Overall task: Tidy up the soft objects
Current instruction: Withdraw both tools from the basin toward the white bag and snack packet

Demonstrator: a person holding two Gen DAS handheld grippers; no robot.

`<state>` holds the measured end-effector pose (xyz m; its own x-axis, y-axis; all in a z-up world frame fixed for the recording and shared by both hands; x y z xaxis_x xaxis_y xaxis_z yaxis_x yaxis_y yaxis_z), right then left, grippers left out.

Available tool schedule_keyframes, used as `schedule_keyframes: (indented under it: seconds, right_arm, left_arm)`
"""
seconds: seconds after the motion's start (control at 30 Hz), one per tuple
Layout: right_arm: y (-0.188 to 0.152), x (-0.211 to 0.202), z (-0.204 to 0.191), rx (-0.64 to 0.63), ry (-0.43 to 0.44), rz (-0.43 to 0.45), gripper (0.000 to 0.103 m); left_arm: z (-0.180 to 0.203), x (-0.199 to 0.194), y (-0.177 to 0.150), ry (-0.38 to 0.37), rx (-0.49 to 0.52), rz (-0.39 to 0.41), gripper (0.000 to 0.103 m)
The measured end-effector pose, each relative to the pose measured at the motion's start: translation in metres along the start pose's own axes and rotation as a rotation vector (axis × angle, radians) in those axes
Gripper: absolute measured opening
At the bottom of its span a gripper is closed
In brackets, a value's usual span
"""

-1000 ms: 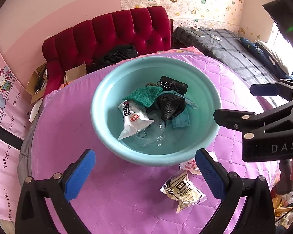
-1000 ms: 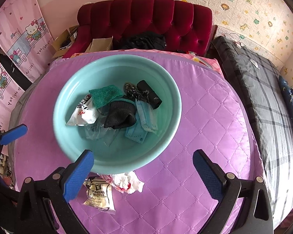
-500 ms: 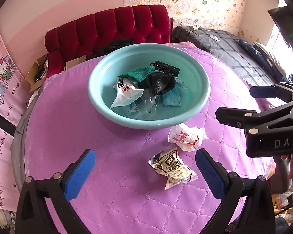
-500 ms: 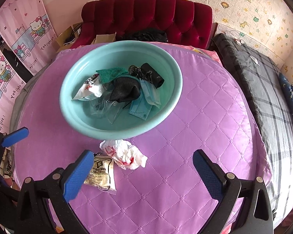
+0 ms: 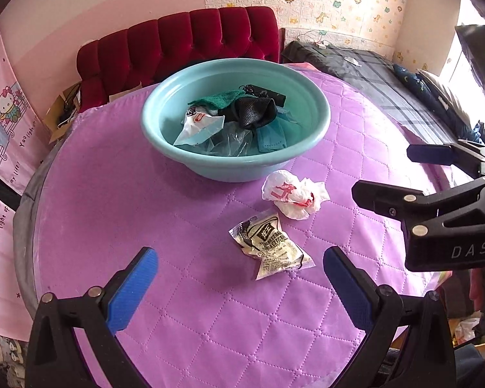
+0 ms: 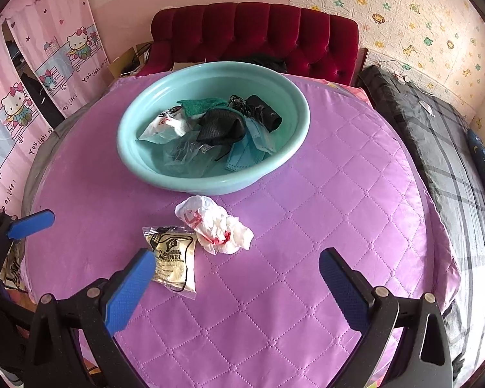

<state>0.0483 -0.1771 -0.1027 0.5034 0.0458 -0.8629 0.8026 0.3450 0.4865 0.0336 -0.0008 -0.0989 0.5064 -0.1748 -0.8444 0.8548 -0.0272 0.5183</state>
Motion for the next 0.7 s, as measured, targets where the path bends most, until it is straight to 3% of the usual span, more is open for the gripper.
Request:
schedule_keyframes:
  seconds: [0.37, 0.7]
  right_arm:
    - [-0.024, 0.012, 0.002, 0.018, -0.003, 0.006, 0.103]
    - [-0.025, 0.021, 0.013, 0.018, -0.003, -0.004, 0.103]
  left_arm:
    - [0.011, 0.012, -0.022, 0.006, -0.022, -0.014, 0.103]
    - [0.012, 0.027, -0.024, 0.005, -0.056, -0.044, 0.103]
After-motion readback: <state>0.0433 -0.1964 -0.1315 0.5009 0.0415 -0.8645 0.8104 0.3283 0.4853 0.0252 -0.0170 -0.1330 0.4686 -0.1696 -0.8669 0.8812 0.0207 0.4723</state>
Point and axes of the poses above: each gripper's, at about its wrist camera, not at the fingertips, and x roughly the way its jaws point, z to its right, y to its top, the point moved 1 cm from there along x, roughly the way its jaws point, and after that the axes turned 8 degrees about -y, right-handed, at the moved point
